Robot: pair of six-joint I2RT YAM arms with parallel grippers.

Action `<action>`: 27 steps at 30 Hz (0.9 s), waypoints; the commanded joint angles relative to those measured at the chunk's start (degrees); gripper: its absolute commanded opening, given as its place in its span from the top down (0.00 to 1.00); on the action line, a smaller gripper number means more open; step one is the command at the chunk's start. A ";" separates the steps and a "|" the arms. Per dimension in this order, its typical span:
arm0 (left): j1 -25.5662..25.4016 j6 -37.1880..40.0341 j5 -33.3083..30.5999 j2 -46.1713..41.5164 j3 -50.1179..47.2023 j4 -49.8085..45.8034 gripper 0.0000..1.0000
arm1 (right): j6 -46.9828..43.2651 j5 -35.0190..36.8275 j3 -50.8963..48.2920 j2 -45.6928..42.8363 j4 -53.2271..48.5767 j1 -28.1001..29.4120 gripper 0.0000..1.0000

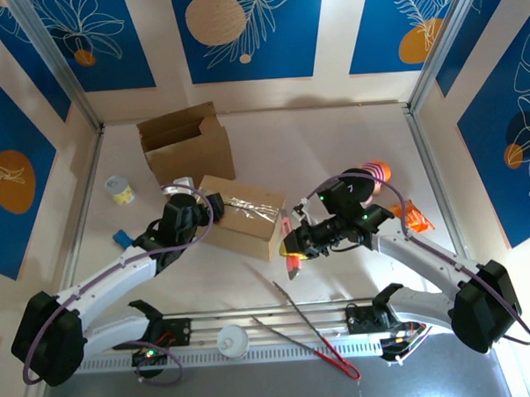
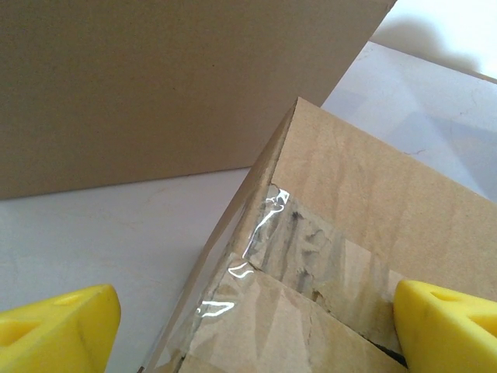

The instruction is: Unpack the express box

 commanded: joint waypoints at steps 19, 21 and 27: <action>-0.67 0.60 -1.68 3.39 -1.27 -13.02 0.10 | 2.38 -3.26 0.65 0.20 -1.98 4.85 1.00; -0.72 0.57 -1.72 3.55 -1.33 -12.80 0.10 | 2.83 -3.18 0.76 0.17 -1.94 5.44 1.00; -0.76 0.15 -1.76 4.09 -1.60 -12.00 0.10 | 4.47 -2.66 0.77 -0.19 -1.03 7.63 1.00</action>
